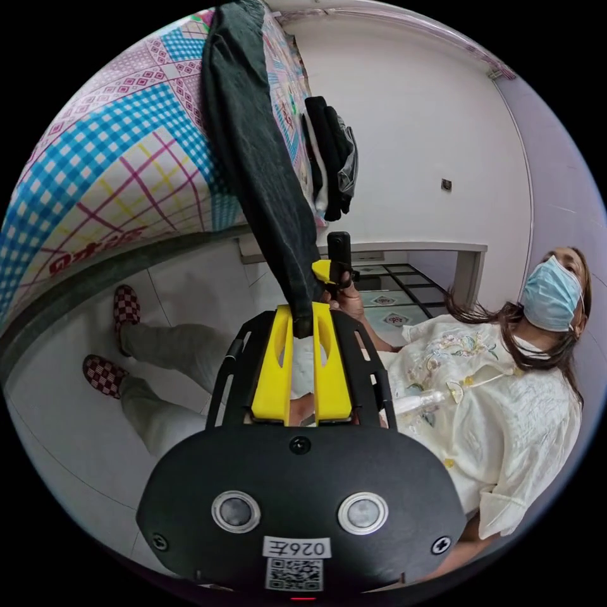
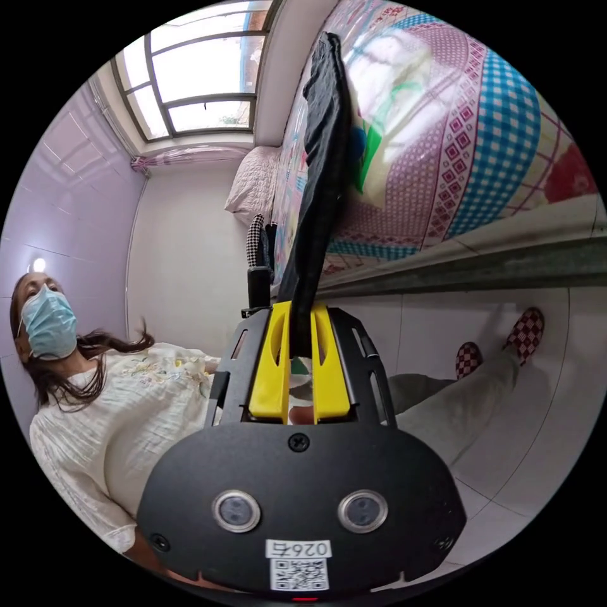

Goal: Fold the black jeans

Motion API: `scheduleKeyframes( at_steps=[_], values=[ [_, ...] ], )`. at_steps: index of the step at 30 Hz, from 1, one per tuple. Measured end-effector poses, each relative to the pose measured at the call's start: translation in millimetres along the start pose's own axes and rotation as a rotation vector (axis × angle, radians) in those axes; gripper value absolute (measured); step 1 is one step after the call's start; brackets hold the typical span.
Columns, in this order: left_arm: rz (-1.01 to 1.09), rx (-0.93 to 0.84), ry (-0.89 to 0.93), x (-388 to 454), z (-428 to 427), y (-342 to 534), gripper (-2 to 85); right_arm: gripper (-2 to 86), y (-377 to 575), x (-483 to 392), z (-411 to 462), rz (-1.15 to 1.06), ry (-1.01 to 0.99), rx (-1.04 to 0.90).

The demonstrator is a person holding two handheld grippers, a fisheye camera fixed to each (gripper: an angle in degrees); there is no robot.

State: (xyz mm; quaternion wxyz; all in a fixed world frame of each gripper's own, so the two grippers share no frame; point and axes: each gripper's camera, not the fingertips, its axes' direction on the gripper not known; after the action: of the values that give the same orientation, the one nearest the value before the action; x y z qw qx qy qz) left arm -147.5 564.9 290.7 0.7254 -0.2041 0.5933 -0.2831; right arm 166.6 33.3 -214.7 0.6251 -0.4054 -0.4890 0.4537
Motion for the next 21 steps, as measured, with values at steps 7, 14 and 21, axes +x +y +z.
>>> scheduleKeyframes(
  at_steps=[7, 14, 21],
  values=[
    [0.119, 0.006, 0.054, 61.6, -10.2, 14.3, 5.7, 1.3, 23.1, -59.6, -14.3, -0.083, -0.091, 0.006],
    [0.349, 0.072, 0.087, 126.0, -56.1, -53.3, 6.0, 1.3, -43.5, -127.9, -35.0, -0.288, -0.190, 0.088],
    [0.375, 0.165, 0.040, 127.2, -105.4, -176.1, 5.5, 1.2, -204.7, -129.7, -39.2, -0.357, -0.187, 0.150]
  ],
)
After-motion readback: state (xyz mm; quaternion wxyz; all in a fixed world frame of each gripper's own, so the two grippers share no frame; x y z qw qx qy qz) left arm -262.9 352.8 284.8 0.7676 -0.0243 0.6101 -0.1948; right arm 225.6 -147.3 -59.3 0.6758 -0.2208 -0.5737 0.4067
